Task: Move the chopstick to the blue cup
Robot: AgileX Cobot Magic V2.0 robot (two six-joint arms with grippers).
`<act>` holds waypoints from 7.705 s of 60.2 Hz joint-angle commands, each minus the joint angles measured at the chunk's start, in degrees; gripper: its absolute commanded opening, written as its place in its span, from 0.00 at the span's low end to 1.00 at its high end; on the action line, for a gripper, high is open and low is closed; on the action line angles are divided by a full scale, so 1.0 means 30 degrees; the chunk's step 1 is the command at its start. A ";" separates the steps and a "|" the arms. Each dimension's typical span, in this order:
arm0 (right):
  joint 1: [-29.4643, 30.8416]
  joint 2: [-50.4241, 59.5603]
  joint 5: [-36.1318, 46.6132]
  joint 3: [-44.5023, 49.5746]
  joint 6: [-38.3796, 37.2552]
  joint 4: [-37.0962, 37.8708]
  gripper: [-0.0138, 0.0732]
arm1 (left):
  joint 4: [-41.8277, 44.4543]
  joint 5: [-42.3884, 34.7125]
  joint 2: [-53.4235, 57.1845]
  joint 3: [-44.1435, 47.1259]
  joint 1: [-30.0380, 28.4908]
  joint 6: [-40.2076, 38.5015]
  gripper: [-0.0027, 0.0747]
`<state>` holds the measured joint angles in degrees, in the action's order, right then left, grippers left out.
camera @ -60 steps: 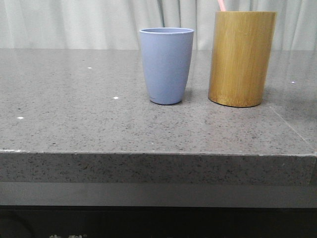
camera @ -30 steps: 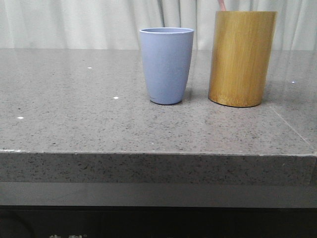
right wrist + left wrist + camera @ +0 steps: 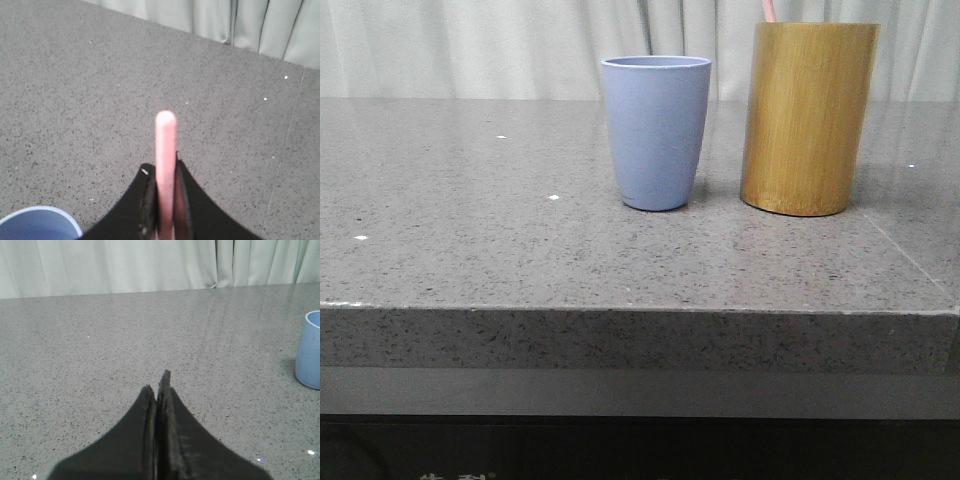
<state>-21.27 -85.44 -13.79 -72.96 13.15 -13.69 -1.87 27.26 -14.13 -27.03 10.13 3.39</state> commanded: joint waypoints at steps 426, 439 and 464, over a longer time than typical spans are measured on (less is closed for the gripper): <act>0.6895 2.9059 0.3134 2.4534 -0.0226 -0.0145 0.04 | -0.0289 -0.8107 0.5222 0.9201 -0.1248 -0.0168 0.01; 0.7030 2.8982 0.2390 2.4759 -0.0305 -0.0489 0.04 | -0.0289 -0.8107 0.5222 0.9201 -0.1248 -0.0168 0.01; 0.7030 2.8982 0.2390 2.4759 -0.0305 -0.0489 0.04 | -0.0289 -0.8107 0.5222 0.9201 -0.1248 -0.0168 0.01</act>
<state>-0.44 0.56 -10.94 1.60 12.31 -14.92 -2.26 7.83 0.33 0.14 6.63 3.39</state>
